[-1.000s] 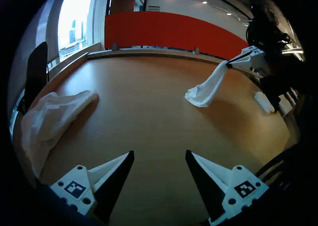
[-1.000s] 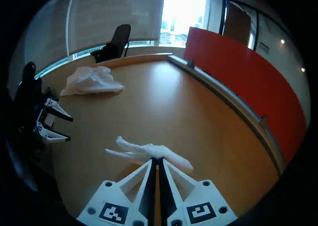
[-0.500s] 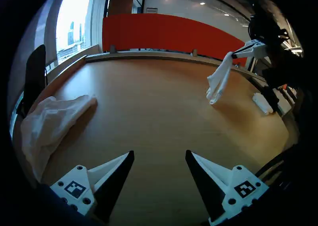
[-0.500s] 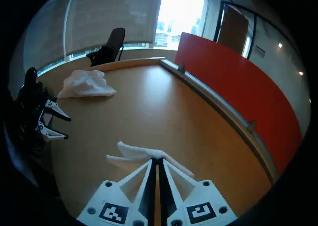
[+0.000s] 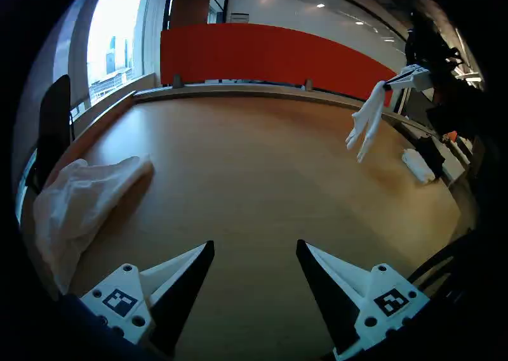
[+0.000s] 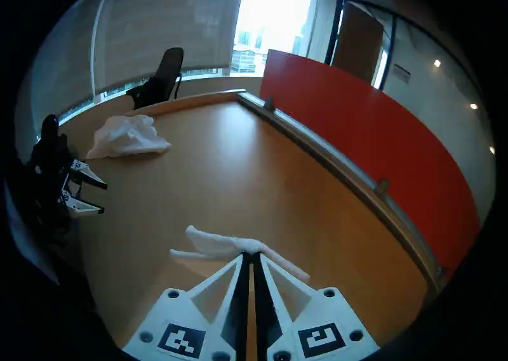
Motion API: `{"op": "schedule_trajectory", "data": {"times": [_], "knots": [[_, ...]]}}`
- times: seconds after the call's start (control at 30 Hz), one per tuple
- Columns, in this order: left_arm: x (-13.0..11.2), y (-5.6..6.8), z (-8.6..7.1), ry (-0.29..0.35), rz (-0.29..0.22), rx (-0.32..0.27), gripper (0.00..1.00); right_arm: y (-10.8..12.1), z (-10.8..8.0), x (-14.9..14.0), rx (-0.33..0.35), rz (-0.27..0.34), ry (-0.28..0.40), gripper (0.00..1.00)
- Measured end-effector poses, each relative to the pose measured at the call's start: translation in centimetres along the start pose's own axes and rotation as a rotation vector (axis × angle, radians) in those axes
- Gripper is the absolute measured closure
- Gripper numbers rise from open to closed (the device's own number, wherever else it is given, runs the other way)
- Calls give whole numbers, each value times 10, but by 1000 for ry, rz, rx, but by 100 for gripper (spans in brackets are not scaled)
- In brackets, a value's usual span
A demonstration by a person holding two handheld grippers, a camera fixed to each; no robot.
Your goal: Fold towel
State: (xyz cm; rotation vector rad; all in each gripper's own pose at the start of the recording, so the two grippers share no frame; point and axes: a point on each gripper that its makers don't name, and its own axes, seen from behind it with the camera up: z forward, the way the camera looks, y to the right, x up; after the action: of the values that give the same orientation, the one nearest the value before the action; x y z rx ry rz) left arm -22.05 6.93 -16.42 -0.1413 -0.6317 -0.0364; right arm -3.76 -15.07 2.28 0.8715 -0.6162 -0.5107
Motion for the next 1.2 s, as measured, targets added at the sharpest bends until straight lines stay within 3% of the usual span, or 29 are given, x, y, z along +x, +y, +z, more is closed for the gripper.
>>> {"op": "schedule_trajectory", "data": {"times": [0.53, 1.2], "knots": [[-1, 5, -1, -13, -15, 7, 4, 71, -51, -53, -94, 43, -73, 96], [5, 13, 4, -30, 9, 10, 4, 165, -102, -122, -236, 107, -179, 96]]}}
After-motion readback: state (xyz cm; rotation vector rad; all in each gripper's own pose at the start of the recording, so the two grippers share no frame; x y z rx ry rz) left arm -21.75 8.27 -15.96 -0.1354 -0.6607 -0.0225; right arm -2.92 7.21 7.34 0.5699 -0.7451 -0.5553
